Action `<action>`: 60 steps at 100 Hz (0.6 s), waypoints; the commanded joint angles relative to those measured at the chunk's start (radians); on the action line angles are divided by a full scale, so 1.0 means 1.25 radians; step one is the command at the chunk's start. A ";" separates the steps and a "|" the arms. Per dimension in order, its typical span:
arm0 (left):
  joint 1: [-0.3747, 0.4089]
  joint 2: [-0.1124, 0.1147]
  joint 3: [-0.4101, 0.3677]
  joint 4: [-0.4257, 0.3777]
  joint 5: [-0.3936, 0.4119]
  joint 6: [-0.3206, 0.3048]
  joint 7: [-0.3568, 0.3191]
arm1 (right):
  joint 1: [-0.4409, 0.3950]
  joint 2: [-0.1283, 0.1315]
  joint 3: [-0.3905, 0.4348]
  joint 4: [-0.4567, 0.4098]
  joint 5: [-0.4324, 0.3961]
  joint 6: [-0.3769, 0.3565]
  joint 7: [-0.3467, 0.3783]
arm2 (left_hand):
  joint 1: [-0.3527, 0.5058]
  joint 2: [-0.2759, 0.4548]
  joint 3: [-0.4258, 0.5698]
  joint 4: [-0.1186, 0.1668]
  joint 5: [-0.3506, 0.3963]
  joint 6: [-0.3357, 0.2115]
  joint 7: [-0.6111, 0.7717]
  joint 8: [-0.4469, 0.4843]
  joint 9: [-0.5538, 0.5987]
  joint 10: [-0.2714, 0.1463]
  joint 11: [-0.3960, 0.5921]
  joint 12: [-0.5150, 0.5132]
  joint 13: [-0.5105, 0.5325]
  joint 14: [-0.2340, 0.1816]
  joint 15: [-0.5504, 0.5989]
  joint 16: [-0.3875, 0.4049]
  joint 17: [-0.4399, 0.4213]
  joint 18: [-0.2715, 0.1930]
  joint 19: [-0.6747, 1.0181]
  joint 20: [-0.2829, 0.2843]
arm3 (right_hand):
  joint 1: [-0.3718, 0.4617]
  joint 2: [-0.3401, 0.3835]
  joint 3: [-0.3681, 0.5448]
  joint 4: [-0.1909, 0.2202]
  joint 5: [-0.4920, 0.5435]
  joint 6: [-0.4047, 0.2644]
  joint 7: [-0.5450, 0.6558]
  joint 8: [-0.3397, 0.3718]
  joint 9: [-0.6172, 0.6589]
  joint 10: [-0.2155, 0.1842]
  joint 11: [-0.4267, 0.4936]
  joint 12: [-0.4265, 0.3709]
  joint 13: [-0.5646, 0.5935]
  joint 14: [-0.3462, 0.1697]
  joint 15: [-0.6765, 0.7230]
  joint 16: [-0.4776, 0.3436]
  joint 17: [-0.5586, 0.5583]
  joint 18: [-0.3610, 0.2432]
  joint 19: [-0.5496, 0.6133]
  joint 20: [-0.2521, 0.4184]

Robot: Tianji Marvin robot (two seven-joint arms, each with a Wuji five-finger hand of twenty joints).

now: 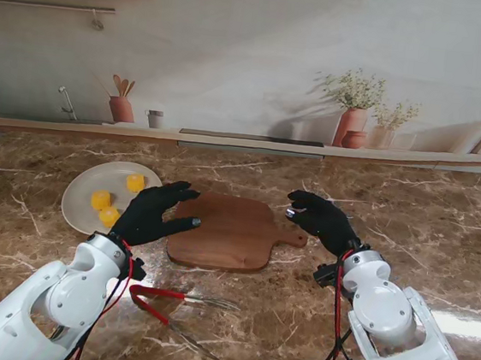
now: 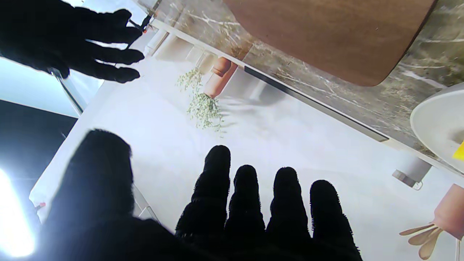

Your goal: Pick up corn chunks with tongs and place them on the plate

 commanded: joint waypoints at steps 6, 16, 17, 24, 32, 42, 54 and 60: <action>-0.025 -0.006 0.011 0.006 -0.037 0.011 -0.022 | -0.004 0.005 -0.008 0.004 -0.017 -0.029 0.019 | -0.067 0.056 0.149 0.130 -0.014 0.007 -0.024 -0.020 -0.036 0.003 -0.025 -0.018 -0.045 -0.020 -0.027 -0.019 -0.003 -0.041 -0.063 -0.012 | -0.031 -0.032 -0.044 0.031 -0.050 0.002 -0.022 -0.012 -0.070 -0.014 -0.035 -0.036 -0.066 -0.023 -0.050 -0.047 -0.026 -0.032 -0.051 -0.028; -0.037 -0.006 0.019 0.016 -0.038 0.014 -0.025 | 0.000 0.008 -0.012 0.012 -0.045 -0.059 0.018 | -0.080 0.055 0.132 0.113 -0.012 0.010 -0.028 -0.021 -0.035 0.003 -0.029 -0.020 -0.045 -0.019 -0.027 -0.020 -0.003 -0.043 -0.066 -0.011 | -0.039 -0.054 -0.061 0.035 -0.092 0.031 -0.057 -0.022 -0.138 -0.011 -0.075 -0.091 -0.126 -0.032 -0.098 -0.104 -0.040 -0.055 -0.110 -0.071; -0.037 -0.006 0.020 0.017 -0.038 0.013 -0.026 | 0.001 0.009 -0.012 0.013 -0.048 -0.062 0.017 | -0.078 0.055 0.124 0.106 -0.012 0.011 -0.030 -0.022 -0.035 0.003 -0.030 -0.020 -0.046 -0.019 -0.027 -0.020 -0.003 -0.044 -0.066 -0.010 | -0.040 -0.056 -0.062 0.035 -0.097 0.033 -0.060 -0.023 -0.144 -0.010 -0.078 -0.095 -0.132 -0.034 -0.101 -0.108 -0.043 -0.057 -0.114 -0.074; -0.043 -0.006 0.024 0.022 -0.041 0.012 -0.026 | 0.003 0.013 -0.014 0.018 -0.071 -0.085 0.020 | -0.056 0.062 0.051 0.067 -0.009 0.014 -0.031 -0.023 -0.034 0.003 -0.030 -0.020 -0.046 -0.021 -0.027 -0.021 -0.001 -0.047 -0.068 -0.010 | -0.061 -0.076 -0.056 0.034 -0.130 0.050 -0.095 -0.038 -0.192 -0.007 -0.103 -0.138 -0.185 -0.047 -0.130 -0.154 -0.065 -0.082 -0.170 -0.121; -0.049 -0.006 0.026 0.027 -0.045 0.013 -0.030 | 0.008 0.018 -0.019 0.025 -0.103 -0.111 0.025 | -0.039 0.065 -0.003 0.046 -0.007 0.015 -0.032 -0.024 -0.034 0.005 -0.030 -0.020 -0.044 -0.021 -0.027 -0.021 0.001 -0.057 -0.064 -0.011 | -0.091 -0.095 -0.046 0.026 -0.171 0.068 -0.130 -0.051 -0.235 -0.003 -0.123 -0.174 -0.242 -0.066 -0.151 -0.188 -0.096 -0.116 -0.227 -0.170; -0.054 -0.005 0.027 0.028 -0.053 0.015 -0.042 | 0.017 0.018 -0.031 0.035 -0.119 -0.134 0.016 | -0.038 0.060 -0.019 0.042 -0.010 0.017 -0.033 -0.025 -0.038 0.002 -0.030 -0.020 -0.048 -0.027 -0.028 -0.022 0.007 -0.078 -0.062 -0.015 | -0.136 -0.116 -0.026 0.007 -0.251 0.109 -0.186 -0.063 -0.311 0.013 -0.149 -0.212 -0.293 -0.084 -0.168 -0.220 -0.116 -0.152 -0.271 -0.216; -0.056 -0.003 0.026 0.026 -0.054 0.015 -0.051 | 0.024 0.017 -0.041 0.041 -0.120 -0.139 0.010 | -0.034 0.056 -0.034 0.038 -0.010 0.015 -0.033 -0.025 -0.038 0.001 -0.028 -0.019 -0.047 -0.029 -0.027 -0.022 0.010 -0.076 -0.059 -0.021 | -0.165 -0.109 -0.014 -0.014 -0.242 0.105 -0.188 -0.050 -0.304 0.013 -0.137 -0.222 -0.305 -0.097 -0.170 -0.235 -0.115 -0.164 -0.279 -0.234; -0.056 -0.003 0.026 0.026 -0.053 0.013 -0.052 | 0.026 0.017 -0.042 0.042 -0.118 -0.142 0.013 | -0.033 0.056 -0.039 0.037 -0.010 0.015 -0.033 -0.025 -0.038 0.000 -0.027 -0.019 -0.046 -0.030 -0.027 -0.022 0.010 -0.075 -0.056 -0.022 | -0.166 -0.100 -0.012 -0.014 -0.224 0.098 -0.181 -0.047 -0.290 0.010 -0.133 -0.226 -0.301 -0.101 -0.170 -0.239 -0.111 -0.166 -0.277 -0.236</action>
